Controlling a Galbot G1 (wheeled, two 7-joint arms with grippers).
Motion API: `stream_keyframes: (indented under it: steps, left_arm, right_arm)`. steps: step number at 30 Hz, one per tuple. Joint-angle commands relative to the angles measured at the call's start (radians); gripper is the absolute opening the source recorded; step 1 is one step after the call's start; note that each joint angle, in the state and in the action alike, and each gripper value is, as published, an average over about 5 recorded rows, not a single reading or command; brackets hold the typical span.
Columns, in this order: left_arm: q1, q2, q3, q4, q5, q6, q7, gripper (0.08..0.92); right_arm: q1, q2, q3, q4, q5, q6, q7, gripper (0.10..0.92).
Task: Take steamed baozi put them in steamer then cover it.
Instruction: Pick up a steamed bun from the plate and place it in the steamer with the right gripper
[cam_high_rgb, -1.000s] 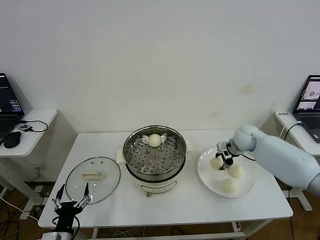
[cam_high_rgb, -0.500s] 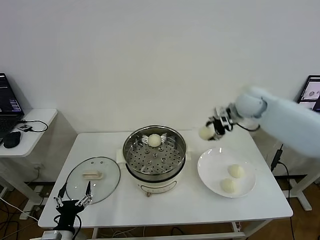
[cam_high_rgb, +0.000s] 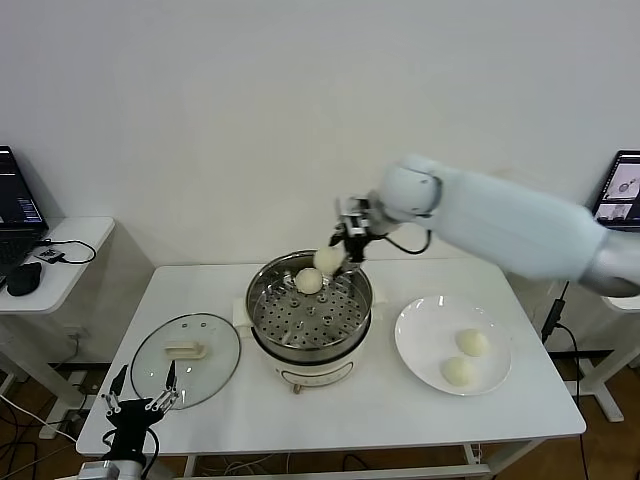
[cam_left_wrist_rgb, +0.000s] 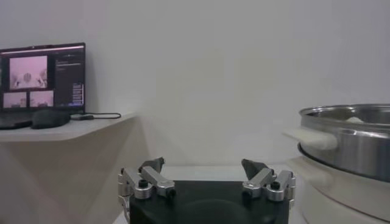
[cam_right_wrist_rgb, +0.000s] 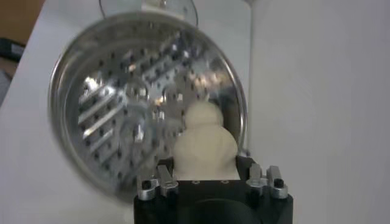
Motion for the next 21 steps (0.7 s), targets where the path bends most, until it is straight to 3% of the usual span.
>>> stream_keyframes:
  steps: [1,21]
  left_arm:
    - [0.000,-0.008,0.002,-0.010,-0.001,0.001,0.001,0.823]
    - [-0.005,-0.014,0.003,-0.004,-0.001,-0.003,0.000,0.823]
  right_arm:
    - [-0.067,0.246,-0.035,-0.125,0.053,-0.064,0.059,0.635]
    - [-0.168,0.303,-0.039,-0.242,-0.067,-0.064,0.075,0.636]
